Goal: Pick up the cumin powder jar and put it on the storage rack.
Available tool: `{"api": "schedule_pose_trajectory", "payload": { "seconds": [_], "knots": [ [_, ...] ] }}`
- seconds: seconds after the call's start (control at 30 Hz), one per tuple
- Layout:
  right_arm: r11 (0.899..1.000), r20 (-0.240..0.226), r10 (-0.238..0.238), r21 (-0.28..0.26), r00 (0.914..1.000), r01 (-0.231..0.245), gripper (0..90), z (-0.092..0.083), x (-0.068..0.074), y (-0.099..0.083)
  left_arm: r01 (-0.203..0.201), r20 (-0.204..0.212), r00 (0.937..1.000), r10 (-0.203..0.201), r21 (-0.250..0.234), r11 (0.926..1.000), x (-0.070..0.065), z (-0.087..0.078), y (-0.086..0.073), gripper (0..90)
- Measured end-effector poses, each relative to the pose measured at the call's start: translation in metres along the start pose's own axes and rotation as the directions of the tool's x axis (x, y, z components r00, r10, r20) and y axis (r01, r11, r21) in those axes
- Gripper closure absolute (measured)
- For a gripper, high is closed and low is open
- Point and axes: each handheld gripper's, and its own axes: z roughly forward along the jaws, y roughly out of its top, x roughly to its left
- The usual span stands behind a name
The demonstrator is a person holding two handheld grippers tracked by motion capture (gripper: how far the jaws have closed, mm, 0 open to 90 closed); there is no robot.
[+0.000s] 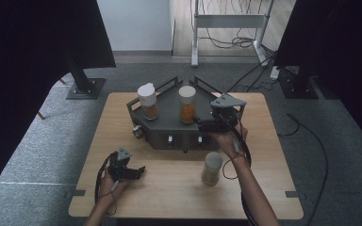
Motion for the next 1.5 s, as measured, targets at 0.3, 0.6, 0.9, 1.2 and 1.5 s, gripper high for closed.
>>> {"api": "schedule_pose_trajectory", "payload": {
  "seconds": [0.3,0.6,0.9,1.2,1.5],
  "knots": [
    [1.000,0.008,0.012,-0.003,0.9999,-0.011,15.3,-0.011,-0.006,-0.012,0.000,0.000,1.0000,0.000,0.000,1.0000,0.000,0.000,0.000,3.9],
    [1.000,0.018,0.003,0.003,0.9998,-0.003,15.4,-0.022,-0.005,-0.023,0.001,0.000,1.0000,-0.001,0.000,1.0000,0.000,0.000,0.000,3.9],
    [1.000,0.027,0.004,0.019,0.9996,-0.005,15.4,-0.028,-0.005,-0.035,0.001,-0.001,1.0000,-0.001,0.000,1.0000,0.000,0.000,0.000,3.8],
    [0.999,0.043,0.025,0.041,0.9988,-0.027,15.4,-0.032,-0.008,-0.053,0.003,-0.001,1.0000,-0.003,-0.001,1.0000,0.000,0.000,0.000,3.8],
    [0.998,0.058,0.052,0.038,0.9969,-0.055,15.4,-0.037,-0.013,-0.073,0.002,0.000,1.0000,-0.002,0.000,1.0000,0.000,0.000,0.000,3.8]
  ]
}}
